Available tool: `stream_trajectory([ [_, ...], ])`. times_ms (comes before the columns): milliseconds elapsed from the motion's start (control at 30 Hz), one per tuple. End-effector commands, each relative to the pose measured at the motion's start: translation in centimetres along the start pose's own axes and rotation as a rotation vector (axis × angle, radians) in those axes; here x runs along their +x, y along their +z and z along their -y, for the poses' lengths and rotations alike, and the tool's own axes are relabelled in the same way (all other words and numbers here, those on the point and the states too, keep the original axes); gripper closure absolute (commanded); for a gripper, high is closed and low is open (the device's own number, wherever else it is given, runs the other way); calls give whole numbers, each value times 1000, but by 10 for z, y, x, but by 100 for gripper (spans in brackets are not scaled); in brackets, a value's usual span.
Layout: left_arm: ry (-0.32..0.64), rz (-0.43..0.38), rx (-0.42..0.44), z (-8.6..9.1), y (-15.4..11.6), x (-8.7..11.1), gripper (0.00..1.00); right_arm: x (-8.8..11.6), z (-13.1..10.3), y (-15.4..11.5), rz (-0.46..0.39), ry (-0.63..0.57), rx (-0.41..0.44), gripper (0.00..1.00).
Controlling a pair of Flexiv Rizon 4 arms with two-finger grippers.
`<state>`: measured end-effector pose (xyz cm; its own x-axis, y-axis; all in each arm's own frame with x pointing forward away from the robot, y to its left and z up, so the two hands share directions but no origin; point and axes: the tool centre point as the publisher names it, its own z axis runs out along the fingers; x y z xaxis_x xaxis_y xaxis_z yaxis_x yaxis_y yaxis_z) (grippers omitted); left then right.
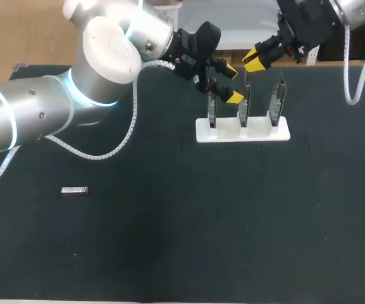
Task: Pick up the optical module with the left hand, and insert it into the network port with the right hand.
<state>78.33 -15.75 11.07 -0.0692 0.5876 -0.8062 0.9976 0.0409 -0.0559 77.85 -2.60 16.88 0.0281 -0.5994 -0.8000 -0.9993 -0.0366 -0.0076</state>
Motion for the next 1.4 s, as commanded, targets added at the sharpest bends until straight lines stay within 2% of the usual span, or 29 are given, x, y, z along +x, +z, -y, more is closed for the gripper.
stream_trajectory([
  [33, -2, -4, -1, 1, -1, -1, 0, 1, -2, 0, 1, -2, 9, 100],
  [367, -2, -4, -1, 1, -1, -1, 0, -7, -4, -5, 1, -21, 23, 100],
  [1400, -2, -4, -1, 1, -1, -1, 0, 4, 1, 3, -42, 39, 33, 100],
])
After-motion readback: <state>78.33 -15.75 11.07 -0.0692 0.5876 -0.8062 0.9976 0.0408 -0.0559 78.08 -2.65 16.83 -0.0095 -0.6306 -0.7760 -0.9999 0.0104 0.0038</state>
